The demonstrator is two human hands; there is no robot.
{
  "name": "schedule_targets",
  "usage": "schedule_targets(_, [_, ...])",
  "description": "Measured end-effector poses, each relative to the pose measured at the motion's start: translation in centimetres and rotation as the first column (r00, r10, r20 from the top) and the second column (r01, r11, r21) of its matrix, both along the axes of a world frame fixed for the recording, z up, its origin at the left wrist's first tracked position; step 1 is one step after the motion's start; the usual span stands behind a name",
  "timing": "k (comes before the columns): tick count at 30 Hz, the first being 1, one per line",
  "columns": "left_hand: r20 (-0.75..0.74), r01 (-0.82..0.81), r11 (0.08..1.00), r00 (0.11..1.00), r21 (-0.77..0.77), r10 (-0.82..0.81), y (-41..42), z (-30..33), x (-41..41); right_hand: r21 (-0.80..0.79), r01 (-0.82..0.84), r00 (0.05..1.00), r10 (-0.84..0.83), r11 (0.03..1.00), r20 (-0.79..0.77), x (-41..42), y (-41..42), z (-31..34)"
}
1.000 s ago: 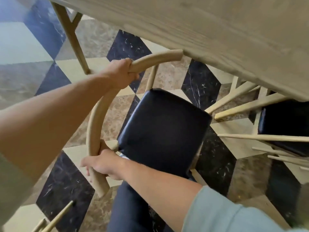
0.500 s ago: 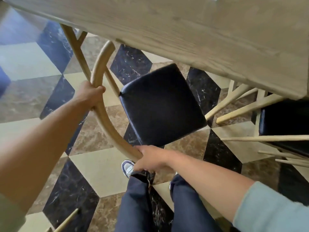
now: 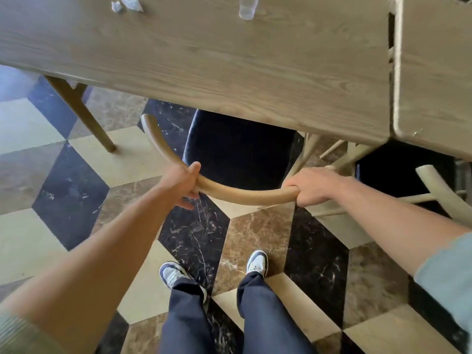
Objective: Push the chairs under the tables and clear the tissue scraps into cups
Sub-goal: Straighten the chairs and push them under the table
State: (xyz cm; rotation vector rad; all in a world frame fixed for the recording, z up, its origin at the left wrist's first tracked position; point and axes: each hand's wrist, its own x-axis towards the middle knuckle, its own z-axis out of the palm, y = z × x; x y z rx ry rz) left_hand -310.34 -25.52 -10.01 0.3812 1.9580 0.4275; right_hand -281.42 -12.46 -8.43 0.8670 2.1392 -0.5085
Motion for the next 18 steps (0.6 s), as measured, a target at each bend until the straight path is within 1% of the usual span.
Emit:
schedule_targets(4, [0.014, 0.043, 0.999, 0.999, -0.027, -0.043, 0.8, 0.3, 2.8, 0.013, -0.013, 1.0, 0.013, 1.0, 0.009, 2.7, 1.3, 0.6])
schedule_targets(8, [0.01, 0.034, 0.999, 0.999, -0.025, -0.034, 1.0, 0.2, 4.8, 0.0, 0.012, 1.0, -0.012, 1.0, 0.028, 4.6, 1.7, 1.0])
schedule_targets(10, [0.004, 0.092, 0.996, 0.996, -0.019, -0.092, 1.1, 0.1, 5.1, -0.011, 0.034, 0.998, -0.033, 0.999, 0.049, 4.8, 2.0, 0.8])
schedule_targets(12, [0.012, 0.159, 0.985, 0.987, -0.064, -0.159, 1.0, 0.9, 5.0, -0.04, 0.04, 0.995, -0.036, 0.998, 0.094, 4.7, 2.3, 0.6])
schedule_targets(15, [0.042, 0.312, 0.942, 0.95, -0.126, -0.309, 0.7, 2.3, 3.0, -0.127, 0.057, 0.979, -0.031, 0.99, 0.199, 2.6, 2.3, 1.3])
schedule_targets(16, [0.042, 0.337, 0.933, 0.942, -0.123, -0.334, 0.5, 2.7, 2.0, -0.146, 0.112, 0.979, -0.084, 0.983, 0.185, 1.3, 2.3, 1.7])
schedule_targets(18, [0.023, 0.326, 0.94, 0.945, -0.094, -0.326, 0.3, 3.4, -0.9, -0.157, 0.257, 0.967, -0.254, 0.954, 0.037, -2.8, 1.9, 2.5])
